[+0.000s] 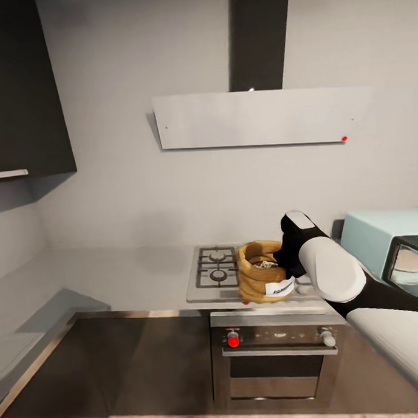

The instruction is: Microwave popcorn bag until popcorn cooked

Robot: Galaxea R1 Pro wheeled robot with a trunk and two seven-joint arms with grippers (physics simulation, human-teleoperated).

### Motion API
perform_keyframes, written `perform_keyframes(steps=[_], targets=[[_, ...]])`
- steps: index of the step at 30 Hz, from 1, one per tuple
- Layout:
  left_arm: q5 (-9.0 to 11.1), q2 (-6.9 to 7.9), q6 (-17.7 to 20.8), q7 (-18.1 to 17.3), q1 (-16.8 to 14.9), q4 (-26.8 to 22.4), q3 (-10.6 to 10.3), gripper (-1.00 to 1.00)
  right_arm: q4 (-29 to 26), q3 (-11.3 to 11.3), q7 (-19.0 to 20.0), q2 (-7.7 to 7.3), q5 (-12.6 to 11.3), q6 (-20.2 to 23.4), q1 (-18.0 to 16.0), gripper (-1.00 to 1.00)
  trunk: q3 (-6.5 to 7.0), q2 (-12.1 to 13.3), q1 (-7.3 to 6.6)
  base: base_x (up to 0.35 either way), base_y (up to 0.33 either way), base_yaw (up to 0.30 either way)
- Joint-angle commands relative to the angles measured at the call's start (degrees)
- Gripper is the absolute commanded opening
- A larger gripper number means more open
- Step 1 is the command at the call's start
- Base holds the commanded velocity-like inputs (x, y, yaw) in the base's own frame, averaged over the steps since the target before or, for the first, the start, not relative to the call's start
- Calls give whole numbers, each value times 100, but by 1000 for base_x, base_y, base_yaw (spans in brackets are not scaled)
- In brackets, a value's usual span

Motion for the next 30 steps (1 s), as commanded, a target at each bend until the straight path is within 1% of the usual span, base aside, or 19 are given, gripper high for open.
perform_keyframes(steps=[1,18,24,30], targets=[[-2,2,35,0,0,-17,1,100,-14,17,-34,3,-36,60,-2,-100,-7,-8,1,0,0,-266],[-1,-1,35,0,0,-17,-1,100,-14,28,-34,4,-36,60,-2,-100,48,-8,1,-2,0,-266],[-1,6,35,0,0,-18,7,100,-14,31,-34,3,-36,60,-2,-100,68,-8,1,-186,0,-266],[-2,7,35,0,0,-18,5,100,-14,33,-27,3,-36,60,-2,-100,88,-8,1,-34,0,-266]])
